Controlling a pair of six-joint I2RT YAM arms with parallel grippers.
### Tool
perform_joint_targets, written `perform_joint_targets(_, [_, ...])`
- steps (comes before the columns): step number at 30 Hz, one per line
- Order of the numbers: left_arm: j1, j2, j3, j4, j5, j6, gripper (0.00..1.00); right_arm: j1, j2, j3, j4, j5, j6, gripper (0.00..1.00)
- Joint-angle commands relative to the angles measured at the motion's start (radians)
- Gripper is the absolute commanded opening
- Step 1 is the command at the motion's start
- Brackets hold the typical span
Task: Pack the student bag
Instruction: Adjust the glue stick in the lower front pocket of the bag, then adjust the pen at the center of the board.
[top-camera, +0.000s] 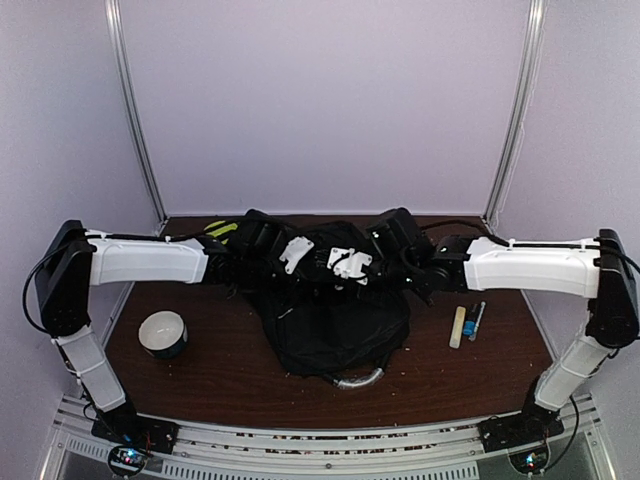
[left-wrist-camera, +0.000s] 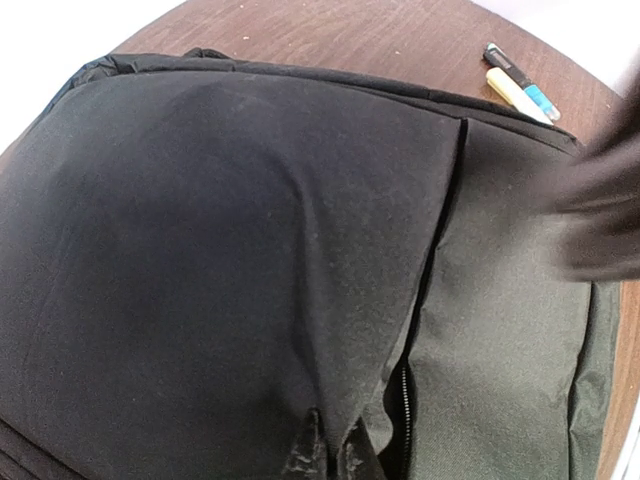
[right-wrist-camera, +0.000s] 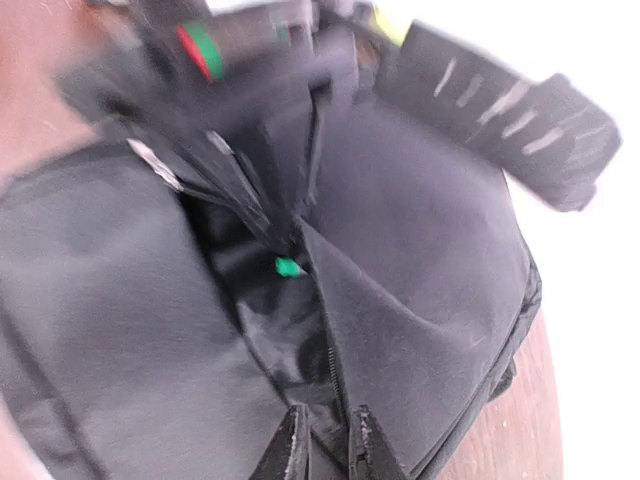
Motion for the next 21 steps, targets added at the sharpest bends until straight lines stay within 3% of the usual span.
perform_joint_targets(1, [-0.009,0.010,0.026,0.044,0.025,-0.004,0.00,0.004,-0.122,-0.078,-0.082,-0.140,0.072,0.17])
perform_joint_targets(6, [-0.009,0.013,0.024,0.047,0.028,-0.001,0.00,-0.007,-0.217,-0.159,-0.191,-0.155,0.088,0.18])
perform_joint_targets(11, [-0.008,0.006,0.028,0.030,0.029,0.013,0.00,-0.096,-0.350,-0.237,-0.353,-0.178,0.084,0.19])
perform_joint_targets(21, [-0.008,0.004,0.051,-0.007,0.015,0.039,0.00,-0.519,-0.554,-0.372,-0.551,-0.186,0.002,0.21])
